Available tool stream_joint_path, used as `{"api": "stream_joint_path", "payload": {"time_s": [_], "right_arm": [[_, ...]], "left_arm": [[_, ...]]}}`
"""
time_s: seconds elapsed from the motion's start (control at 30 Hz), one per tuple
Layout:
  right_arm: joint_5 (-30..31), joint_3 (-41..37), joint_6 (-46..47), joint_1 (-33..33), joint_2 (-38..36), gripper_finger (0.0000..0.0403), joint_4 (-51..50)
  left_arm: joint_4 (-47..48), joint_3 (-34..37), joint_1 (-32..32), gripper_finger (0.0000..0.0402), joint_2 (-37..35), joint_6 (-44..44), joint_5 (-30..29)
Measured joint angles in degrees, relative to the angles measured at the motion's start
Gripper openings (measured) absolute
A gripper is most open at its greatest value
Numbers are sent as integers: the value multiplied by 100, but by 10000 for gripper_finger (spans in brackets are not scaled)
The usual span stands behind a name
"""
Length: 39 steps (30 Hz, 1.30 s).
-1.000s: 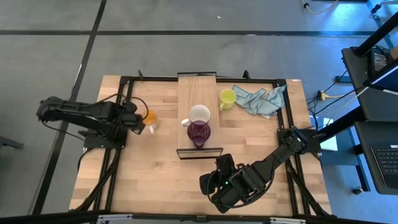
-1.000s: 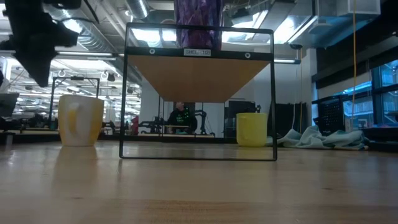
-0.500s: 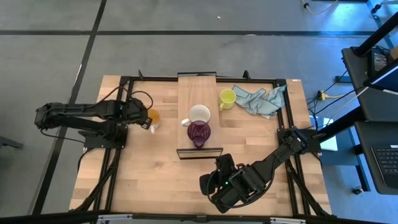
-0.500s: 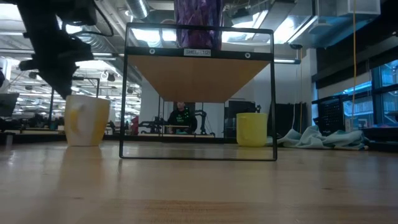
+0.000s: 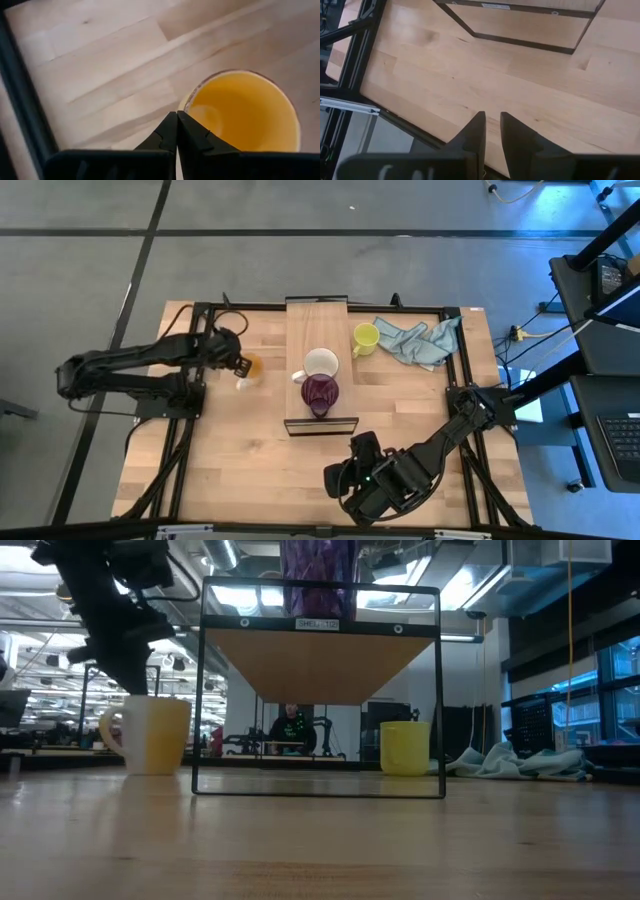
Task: Stack small to large cups/mugs on shelf
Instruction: Put the yellow mug on the shelf
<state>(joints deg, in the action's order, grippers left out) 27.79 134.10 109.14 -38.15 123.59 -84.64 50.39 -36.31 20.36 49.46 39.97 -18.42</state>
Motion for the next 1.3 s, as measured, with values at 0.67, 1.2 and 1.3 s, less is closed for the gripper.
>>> {"api": "stream_joint_path", "payload": {"time_s": [0.67, 1.2, 1.3], "right_arm": [[0, 0, 126, 2, 0, 60, -115], [-1, 0, 149, 2, 0, 60, -195], [-58, 0, 151, 4, 0, 60, -236]], "left_arm": [[-1426, 143, 822, 1, 613, -1057, 1108], [-1984, 143, 824, 2, 1044, -1369, 1455], [-2000, 141, 877, 8, 1044, -1375, 1375]]}}
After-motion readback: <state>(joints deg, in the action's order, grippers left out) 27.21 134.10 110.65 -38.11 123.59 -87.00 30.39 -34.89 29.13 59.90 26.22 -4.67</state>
